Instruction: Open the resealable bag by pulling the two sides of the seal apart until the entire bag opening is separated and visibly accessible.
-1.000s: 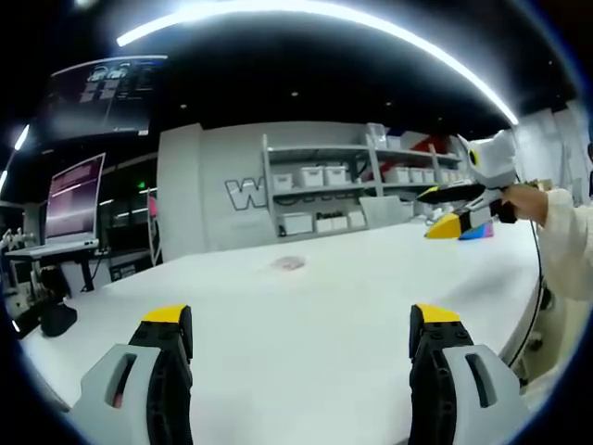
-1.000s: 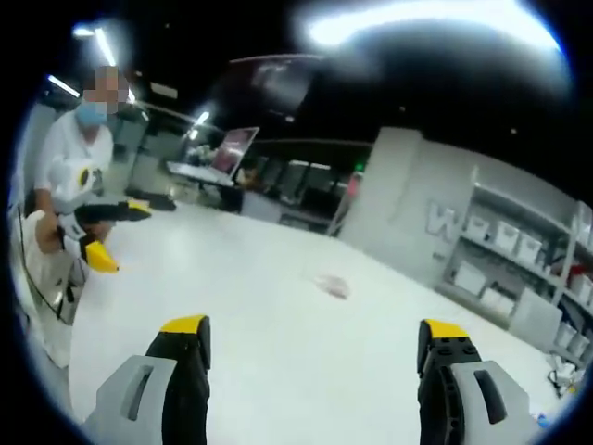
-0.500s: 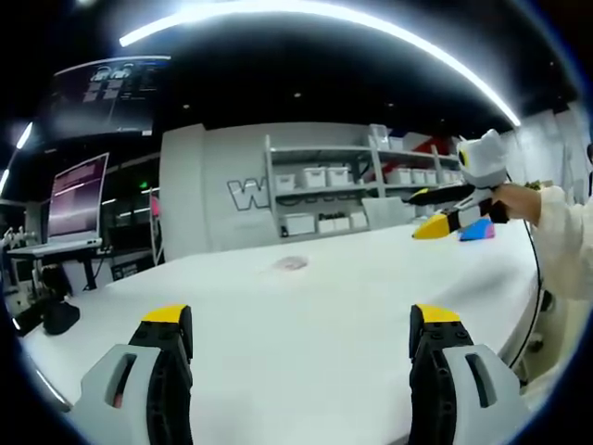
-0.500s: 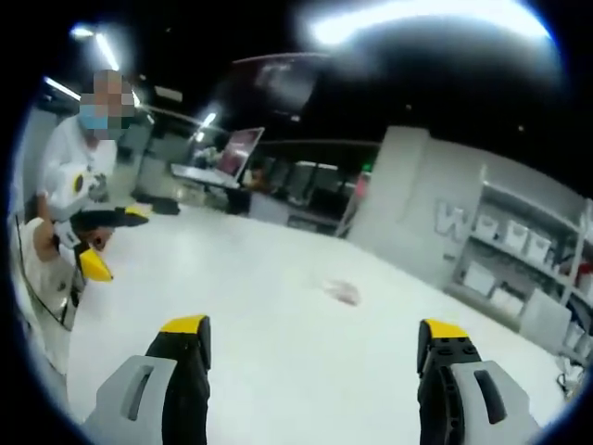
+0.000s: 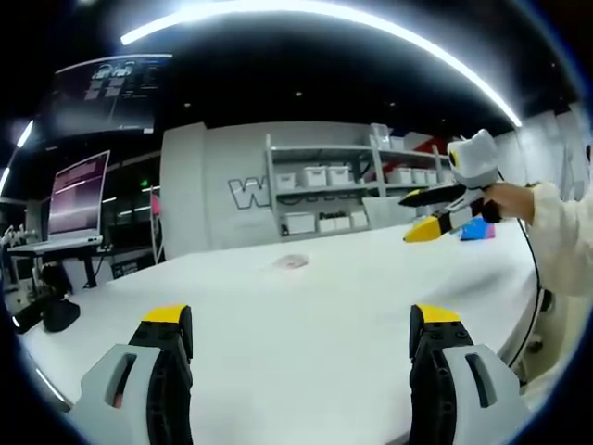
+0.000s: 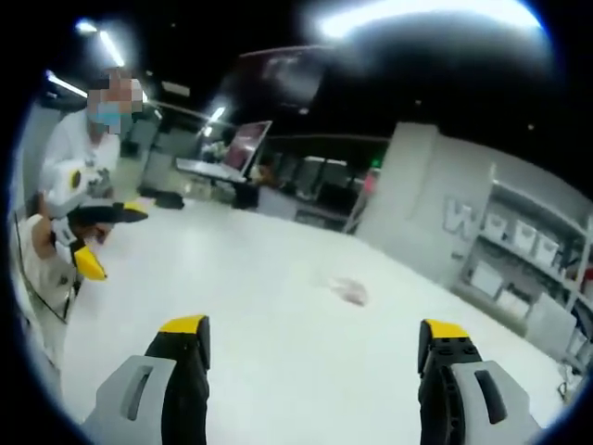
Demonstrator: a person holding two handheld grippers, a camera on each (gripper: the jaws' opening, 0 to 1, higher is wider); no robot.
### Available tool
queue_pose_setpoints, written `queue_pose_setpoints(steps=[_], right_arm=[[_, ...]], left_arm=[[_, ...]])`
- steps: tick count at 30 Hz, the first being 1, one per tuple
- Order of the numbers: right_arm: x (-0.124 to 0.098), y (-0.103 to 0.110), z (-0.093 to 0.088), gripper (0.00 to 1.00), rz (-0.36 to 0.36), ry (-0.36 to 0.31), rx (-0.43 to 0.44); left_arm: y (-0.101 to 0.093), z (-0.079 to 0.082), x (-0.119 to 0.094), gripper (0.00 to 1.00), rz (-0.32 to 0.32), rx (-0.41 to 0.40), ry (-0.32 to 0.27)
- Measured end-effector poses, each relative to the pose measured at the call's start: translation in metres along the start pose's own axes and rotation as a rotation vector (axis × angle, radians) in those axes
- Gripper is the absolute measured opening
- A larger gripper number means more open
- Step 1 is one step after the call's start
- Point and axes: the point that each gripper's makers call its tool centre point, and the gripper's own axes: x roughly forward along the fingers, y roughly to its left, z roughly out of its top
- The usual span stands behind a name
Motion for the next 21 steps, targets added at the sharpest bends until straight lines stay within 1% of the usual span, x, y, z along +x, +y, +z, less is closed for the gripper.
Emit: queue_pose_setpoints(steps=[5, 13, 21], right_arm=[[0.005, 0.001, -0.003, 0.94, 0.013, 0.016, -0.003], [0.012, 0.001, 0.000, 0.94, 0.025, 0.027, -0.029], [0.020, 0.001, 0.000, 0.94, 0.018, 0.043, -0.075]], left_arm=[[0.000, -0.001, -0.001, 0.96, 0.000, -0.001, 0.001], [-0.002, -0.001, 0.000, 0.96, -0.006, -0.002, 0.000], [-0.001, 0.000, -0.001, 0.96, -0.007, 0.002, 0.001]])
